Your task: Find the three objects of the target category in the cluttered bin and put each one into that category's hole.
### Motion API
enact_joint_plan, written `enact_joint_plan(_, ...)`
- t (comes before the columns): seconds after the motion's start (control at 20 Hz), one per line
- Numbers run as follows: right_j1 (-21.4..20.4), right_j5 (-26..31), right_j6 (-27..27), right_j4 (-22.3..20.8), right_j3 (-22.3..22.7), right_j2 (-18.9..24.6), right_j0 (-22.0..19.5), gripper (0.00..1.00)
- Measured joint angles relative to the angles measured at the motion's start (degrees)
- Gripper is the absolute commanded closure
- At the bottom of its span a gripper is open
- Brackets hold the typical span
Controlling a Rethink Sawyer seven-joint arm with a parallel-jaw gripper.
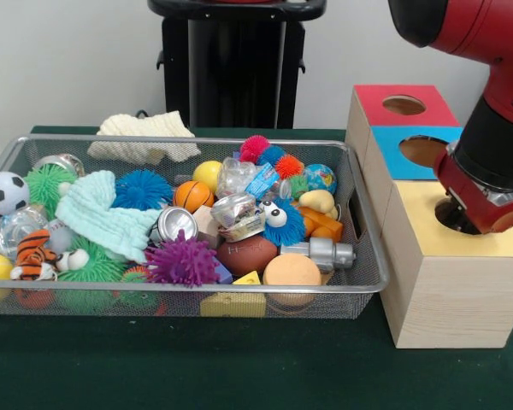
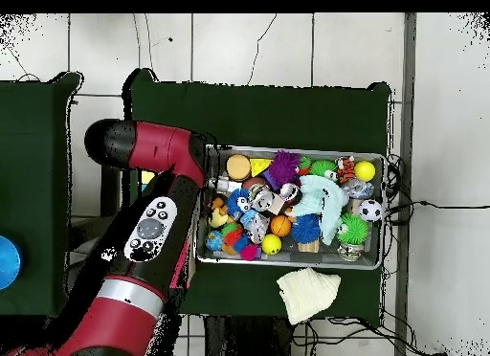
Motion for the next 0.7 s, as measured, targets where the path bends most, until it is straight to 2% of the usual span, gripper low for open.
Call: enact_joint_plan(0.7, 0.1, -0.59, 0.0, 0.57, 0.01, 0.0, 0.0, 1.0)
